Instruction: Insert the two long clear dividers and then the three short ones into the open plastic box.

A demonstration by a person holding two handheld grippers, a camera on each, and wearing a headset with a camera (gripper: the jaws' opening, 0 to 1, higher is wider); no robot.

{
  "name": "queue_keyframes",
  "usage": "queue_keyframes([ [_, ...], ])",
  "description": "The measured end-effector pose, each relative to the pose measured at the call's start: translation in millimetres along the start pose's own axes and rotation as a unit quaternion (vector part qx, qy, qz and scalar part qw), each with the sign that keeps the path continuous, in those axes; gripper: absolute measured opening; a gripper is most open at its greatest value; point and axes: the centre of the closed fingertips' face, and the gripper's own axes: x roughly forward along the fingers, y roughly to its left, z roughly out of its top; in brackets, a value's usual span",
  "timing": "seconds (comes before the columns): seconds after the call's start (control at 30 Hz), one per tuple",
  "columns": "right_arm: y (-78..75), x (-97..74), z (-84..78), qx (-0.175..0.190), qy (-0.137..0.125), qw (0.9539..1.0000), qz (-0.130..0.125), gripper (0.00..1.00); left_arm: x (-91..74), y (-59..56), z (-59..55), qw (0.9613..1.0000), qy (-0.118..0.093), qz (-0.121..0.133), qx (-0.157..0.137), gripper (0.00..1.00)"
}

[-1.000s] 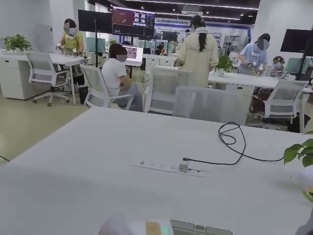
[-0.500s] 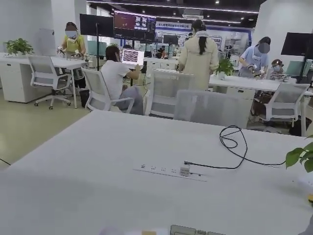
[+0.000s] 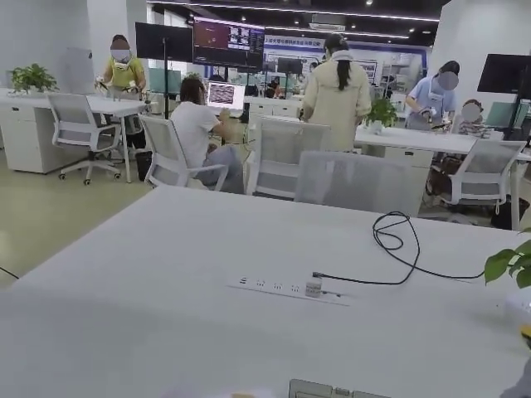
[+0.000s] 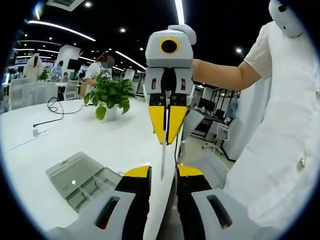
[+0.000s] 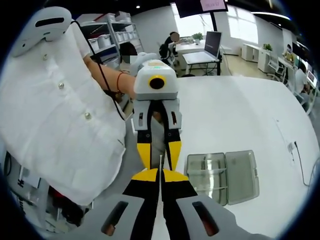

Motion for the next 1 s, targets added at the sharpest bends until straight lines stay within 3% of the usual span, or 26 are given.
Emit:
queue_keyframes([
  [0.67, -22.2, -4.2, -3.9, 0.008, -0.005, 0.9993, -0.037, 0.03, -20.8, 24.5, -20.3, 0.998, 0.023, 0.057, 0.018, 0.42],
  [1.0, -39.7, -0.3, -14.7, 0.017, 0.001, 0.9983, -0.056, 0.03, -29.9, 30.8, -33.8, 0.9965, 0.036, 0.069, 0.03, 0.64],
])
